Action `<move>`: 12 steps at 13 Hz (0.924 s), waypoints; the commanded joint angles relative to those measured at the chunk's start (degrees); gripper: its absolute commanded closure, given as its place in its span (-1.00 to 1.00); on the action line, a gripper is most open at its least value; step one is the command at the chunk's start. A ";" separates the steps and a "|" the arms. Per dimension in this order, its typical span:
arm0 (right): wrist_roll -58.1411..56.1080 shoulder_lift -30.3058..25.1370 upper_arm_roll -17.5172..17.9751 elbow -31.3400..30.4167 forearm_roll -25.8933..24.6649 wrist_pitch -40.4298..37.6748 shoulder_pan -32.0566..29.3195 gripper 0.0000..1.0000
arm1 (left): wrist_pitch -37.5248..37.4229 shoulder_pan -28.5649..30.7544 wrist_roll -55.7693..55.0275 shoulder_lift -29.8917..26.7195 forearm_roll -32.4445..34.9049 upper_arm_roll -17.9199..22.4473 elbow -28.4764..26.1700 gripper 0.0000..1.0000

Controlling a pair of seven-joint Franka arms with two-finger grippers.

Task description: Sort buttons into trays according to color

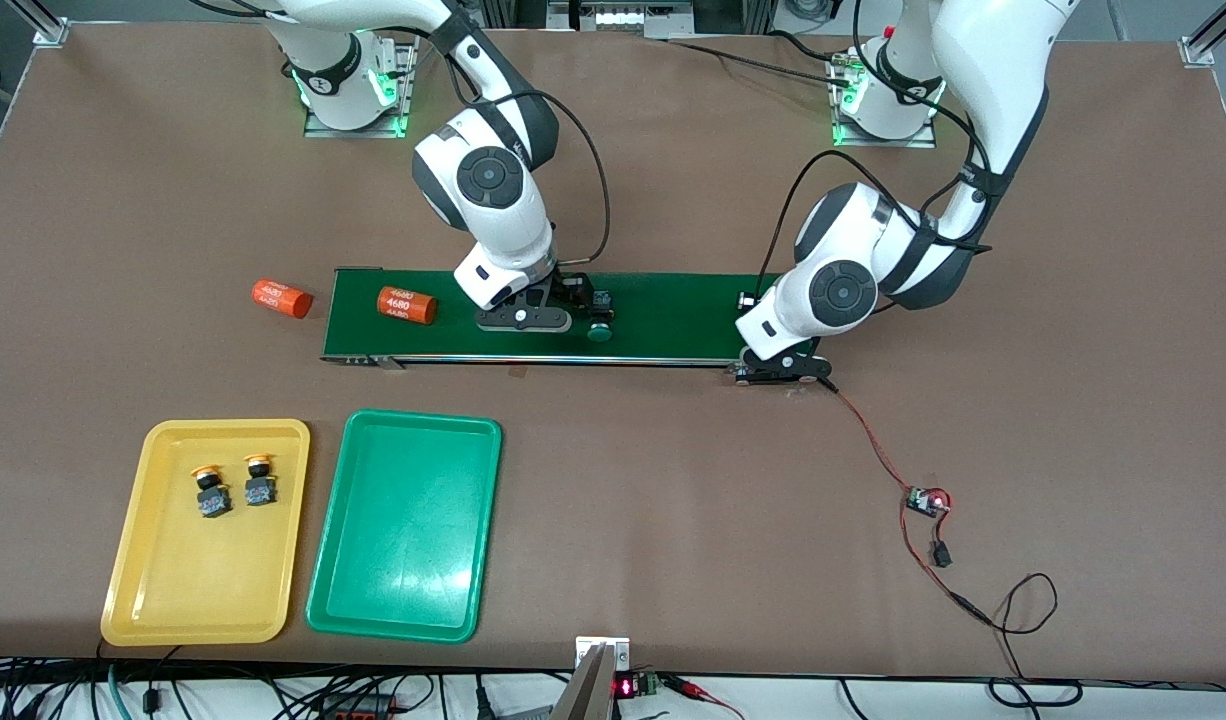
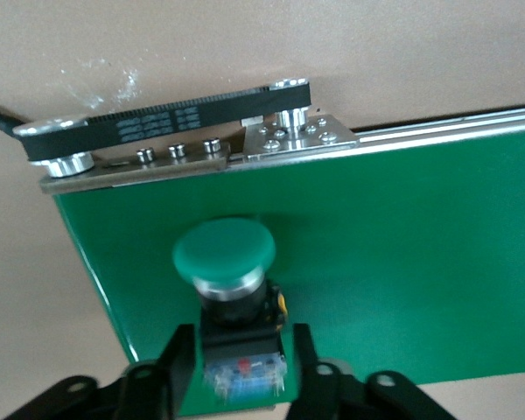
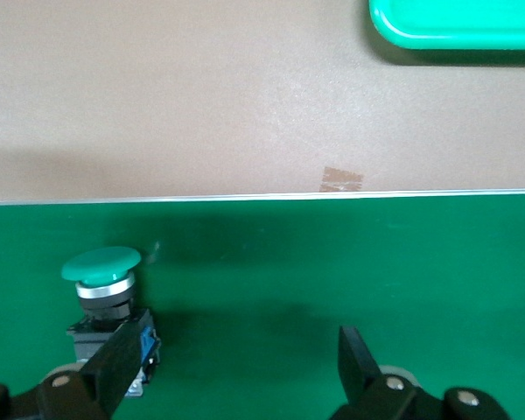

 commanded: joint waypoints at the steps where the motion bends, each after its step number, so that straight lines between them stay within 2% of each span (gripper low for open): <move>1: 1.92 0.76 0.20 -0.48 -2.39 1.20 0.81 -1.00 | -1.24 -0.38 -0.76 -1.38 -1.23 0.17 0.74 -1.00; 4: 1.92 0.59 1.42 -1.62 -2.40 0.94 0.63 -1.00 | -2.20 0.41 -1.29 -5.76 -1.32 0.25 1.27 -1.00; 8: 1.92 0.06 1.70 -2.15 -2.40 0.85 0.55 -1.00 | -3.00 4.80 -0.24 -14.02 -0.44 1.13 1.54 -1.00; 12: 2.01 0.59 1.79 -2.50 -2.40 0.93 0.63 -1.00 | -3.96 5.25 9.23 -19.75 -0.44 7.27 1.80 -1.00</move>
